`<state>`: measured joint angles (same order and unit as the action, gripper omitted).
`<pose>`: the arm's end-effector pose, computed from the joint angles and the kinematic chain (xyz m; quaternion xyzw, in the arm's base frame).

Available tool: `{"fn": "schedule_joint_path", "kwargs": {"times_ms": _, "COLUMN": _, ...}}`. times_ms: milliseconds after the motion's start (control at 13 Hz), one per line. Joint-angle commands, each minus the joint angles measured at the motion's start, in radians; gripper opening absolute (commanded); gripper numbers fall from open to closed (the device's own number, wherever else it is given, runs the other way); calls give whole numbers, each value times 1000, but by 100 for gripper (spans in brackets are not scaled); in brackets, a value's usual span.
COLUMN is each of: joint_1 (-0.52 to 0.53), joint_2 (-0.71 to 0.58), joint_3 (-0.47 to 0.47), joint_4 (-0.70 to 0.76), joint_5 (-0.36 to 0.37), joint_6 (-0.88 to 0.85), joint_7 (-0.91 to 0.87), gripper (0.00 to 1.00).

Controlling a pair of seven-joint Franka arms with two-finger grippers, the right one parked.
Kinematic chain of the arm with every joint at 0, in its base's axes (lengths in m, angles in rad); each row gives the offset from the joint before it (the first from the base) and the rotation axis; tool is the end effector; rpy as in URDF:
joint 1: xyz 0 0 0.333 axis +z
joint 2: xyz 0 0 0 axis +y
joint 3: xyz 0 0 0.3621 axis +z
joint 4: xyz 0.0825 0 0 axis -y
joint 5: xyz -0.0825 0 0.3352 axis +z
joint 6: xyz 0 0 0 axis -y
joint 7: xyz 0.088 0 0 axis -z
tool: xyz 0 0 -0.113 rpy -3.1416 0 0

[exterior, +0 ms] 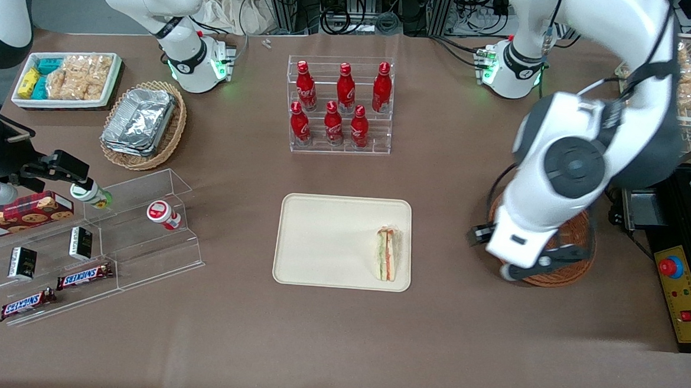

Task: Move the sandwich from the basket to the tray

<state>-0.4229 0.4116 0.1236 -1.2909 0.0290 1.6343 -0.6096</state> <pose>0.6102 -0.2033 0.5526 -0.9876 -0.1487 0.0120 0.0495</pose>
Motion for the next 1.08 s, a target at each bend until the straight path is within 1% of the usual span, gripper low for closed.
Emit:
{"fn": "schedule_joint_path", "kwargs": {"times_ms": 0, "joint_1": -8, "joint_2": -132, "joint_3": 140, "joint_4": -129, "joint_5": -149, "joint_6": 19, "joint_7": 115, "gripper": 100}}
{"fn": "schedule_joint_path", "kwargs": {"times_ms": 77, "joint_1": -10, "joint_2": -181, "joint_3": 193, "joint_4": -184, "joint_5": -171, "joint_6": 41, "joint_7": 172, "gripper": 100}}
{"fn": "schedule_joint_path", "kwargs": {"times_ms": 231, "joint_1": -10, "joint_2": -285, "joint_3": 215, "joint_4": -327, "joint_5": -164, "joint_6": 116, "joint_7": 235, "gripper": 100}}
{"fn": "schedule_joint_path", "kwargs": {"times_ms": 308, "joint_1": -10, "joint_2": -345, "joint_3": 228, "joint_4": -405, "joint_5": -147, "joint_6": 154, "joint_7": 238, "gripper": 100}}
{"fn": "schedule_joint_path", "kwargs": {"times_ms": 385, "joint_1": -11, "joint_2": -376, "joint_3": 228, "joint_4": -445, "joint_5": -94, "joint_6": 157, "joint_7": 237, "gripper": 100}}
{"fn": "schedule_joint_path", "kwargs": {"times_ms": 462, "joint_1": -11, "joint_2": -387, "joint_3": 228, "joint_4": -459, "joint_5": -65, "joint_6": 156, "joint_7": 238, "gripper": 100}}
{"fn": "schedule_joint_path", "kwargs": {"times_ms": 615, "joint_1": -11, "joint_2": -389, "joint_3": 228, "joint_4": -461, "joint_5": -60, "joint_6": 141, "joint_7": 257, "gripper": 100}}
{"fn": "schedule_joint_path", "kwargs": {"times_ms": 692, "joint_1": -11, "joint_2": -389, "joint_3": 228, "joint_4": -461, "joint_5": -54, "joint_6": 106, "joint_7": 287, "gripper": 100}}
{"fn": "schedule_joint_path", "kwargs": {"times_ms": 846, "joint_1": -10, "joint_2": -389, "joint_3": 229, "joint_4": -452, "joint_5": -6, "joint_6": 81, "joint_7": 319, "gripper": 100}}
{"fn": "schedule_joint_path", "kwargs": {"times_ms": 1000, "joint_1": -10, "joint_2": -372, "joint_3": 235, "joint_4": -417, "joint_5": 3, "joint_6": 81, "joint_7": 353, "gripper": 100}}
